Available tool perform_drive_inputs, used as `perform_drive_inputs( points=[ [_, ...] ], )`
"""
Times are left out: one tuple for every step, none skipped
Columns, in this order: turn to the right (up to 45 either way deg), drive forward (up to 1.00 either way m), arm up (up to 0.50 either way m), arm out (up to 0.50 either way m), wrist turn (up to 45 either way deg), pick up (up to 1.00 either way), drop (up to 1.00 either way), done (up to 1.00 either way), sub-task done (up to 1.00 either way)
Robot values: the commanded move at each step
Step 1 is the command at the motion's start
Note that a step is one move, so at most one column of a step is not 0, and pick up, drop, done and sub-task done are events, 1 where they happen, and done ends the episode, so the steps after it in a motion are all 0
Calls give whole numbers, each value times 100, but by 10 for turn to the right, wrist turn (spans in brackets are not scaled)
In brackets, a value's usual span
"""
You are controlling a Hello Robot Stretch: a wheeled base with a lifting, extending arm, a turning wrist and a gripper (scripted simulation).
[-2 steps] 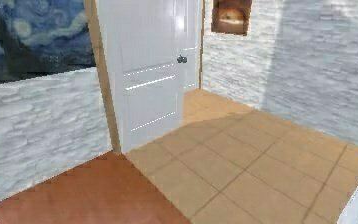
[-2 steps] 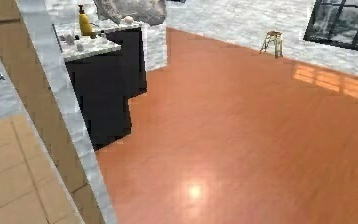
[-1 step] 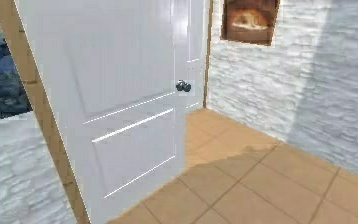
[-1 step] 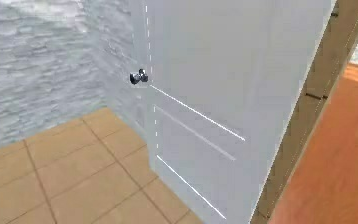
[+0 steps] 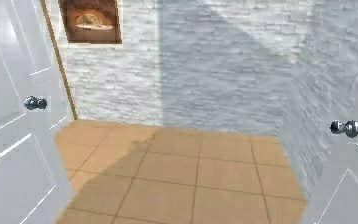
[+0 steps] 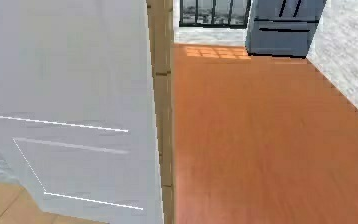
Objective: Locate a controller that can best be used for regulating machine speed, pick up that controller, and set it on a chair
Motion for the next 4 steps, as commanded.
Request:
perform_drive_inputs(
  points=[
    [0,100,0,0,0,0,0,0,0],
    [90,0,0,0,0,0,0,0,0],
    [0,25,0,0,0,0,0,0,0],
    [-450,0,0,0,0,0,0,0,0]
  ],
)
